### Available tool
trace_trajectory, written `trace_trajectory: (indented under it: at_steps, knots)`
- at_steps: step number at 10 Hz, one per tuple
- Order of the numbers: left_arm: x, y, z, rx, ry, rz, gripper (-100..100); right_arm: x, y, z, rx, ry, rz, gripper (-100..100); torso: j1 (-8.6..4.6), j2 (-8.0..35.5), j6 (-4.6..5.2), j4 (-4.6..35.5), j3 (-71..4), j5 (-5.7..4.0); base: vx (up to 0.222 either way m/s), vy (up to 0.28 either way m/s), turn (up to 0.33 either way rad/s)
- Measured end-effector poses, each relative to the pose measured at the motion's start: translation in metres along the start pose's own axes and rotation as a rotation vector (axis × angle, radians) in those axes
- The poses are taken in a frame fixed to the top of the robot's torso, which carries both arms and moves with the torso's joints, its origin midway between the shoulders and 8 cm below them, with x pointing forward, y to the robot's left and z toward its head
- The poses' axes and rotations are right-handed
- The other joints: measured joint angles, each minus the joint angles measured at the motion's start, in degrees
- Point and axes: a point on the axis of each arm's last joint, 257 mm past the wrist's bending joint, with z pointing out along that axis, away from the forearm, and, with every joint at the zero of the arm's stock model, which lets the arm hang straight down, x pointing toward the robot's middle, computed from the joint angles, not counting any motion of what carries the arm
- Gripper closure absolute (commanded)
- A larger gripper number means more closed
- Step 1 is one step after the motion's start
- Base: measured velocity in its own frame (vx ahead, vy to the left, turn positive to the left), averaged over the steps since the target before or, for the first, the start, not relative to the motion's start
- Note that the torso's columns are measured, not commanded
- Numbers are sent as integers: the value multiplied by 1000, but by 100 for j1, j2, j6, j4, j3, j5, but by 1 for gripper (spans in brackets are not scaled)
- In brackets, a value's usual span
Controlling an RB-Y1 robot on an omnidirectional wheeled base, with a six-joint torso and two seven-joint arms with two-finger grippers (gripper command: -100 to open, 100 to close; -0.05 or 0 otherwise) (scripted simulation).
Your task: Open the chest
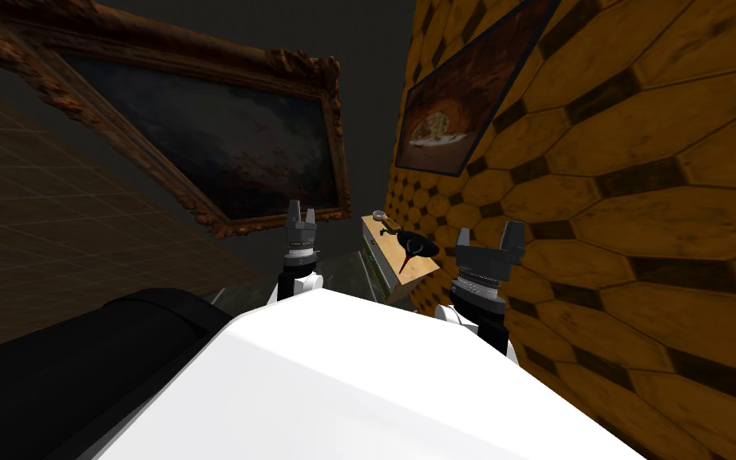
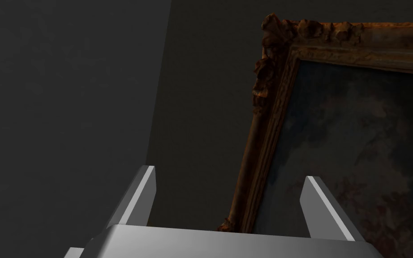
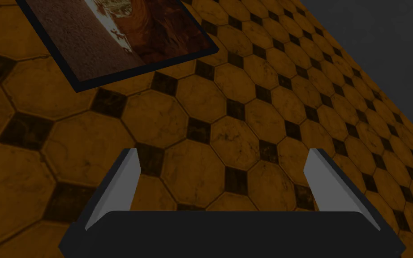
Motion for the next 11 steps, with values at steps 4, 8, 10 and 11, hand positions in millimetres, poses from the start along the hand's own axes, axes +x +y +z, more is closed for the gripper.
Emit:
trace_trajectory:
  at_steps: [4,8,10,11]
  knots:
    - [0,0,0,0,0,0,0,0,0,0,0,0,0,0,0,1422,0,1424,-2850,0,0,0,0]
    - [0,0,0,0,0,0,0,0,0,0,0,0,0,0,0,3116,0,3114,-6227,0,0,0,0]
    - [0,0,0,0,0,0,0,0,0,0,0,0,0,-100,0,3962,0,3960,-7919,0,10,5,33]
    - [0,0,0,0,0,0,0,3,-4,-1,11,23,-12,-100,2,4151,-1,4148,-8316,0,34,23,99]
